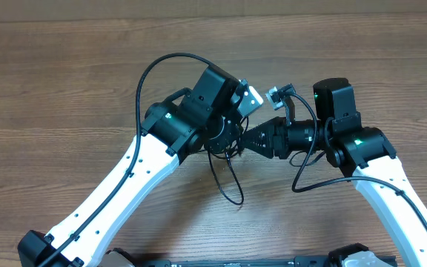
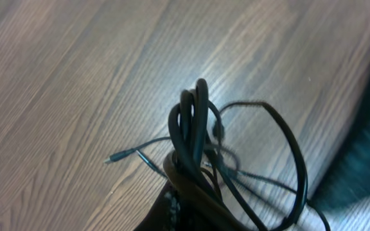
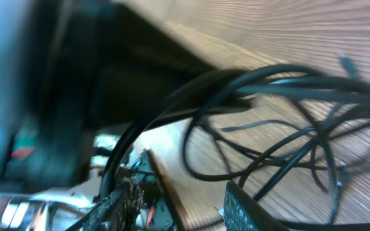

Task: Untangle cables

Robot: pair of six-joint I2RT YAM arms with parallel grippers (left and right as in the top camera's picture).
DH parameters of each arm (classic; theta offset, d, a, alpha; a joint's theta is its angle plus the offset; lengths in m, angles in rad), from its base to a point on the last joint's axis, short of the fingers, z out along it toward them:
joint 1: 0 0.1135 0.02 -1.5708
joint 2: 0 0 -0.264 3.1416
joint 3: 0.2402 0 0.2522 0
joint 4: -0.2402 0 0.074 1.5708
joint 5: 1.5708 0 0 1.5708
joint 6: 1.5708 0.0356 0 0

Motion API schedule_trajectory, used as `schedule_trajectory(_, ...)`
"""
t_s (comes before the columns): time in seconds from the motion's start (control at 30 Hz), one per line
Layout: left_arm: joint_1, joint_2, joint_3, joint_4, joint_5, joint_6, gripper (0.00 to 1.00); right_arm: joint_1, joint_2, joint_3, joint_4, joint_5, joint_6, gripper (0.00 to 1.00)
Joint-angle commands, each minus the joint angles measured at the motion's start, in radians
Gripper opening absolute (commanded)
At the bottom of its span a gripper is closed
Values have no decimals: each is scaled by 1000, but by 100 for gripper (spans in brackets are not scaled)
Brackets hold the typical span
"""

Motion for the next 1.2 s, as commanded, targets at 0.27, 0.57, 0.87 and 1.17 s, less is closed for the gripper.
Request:
schedule_trajectory(0.27, 98, -11, 23, 26, 146, -156, 4, -3, -8, 8, 8, -110, -91, 43)
schedule_trajectory(0.57, 96, -11, 23, 10, 332, -74, 4, -3, -8, 8, 103, 46, -98, 66)
schedule_trajectory(0.87, 96, -11, 23, 12, 378, -56, 4, -2, -8, 8, 150, -42, -98, 7)
schedule_trajectory(1.17, 110, -12, 23, 4, 385, -88, 4, -4, -8, 8, 165, -177, -98, 4)
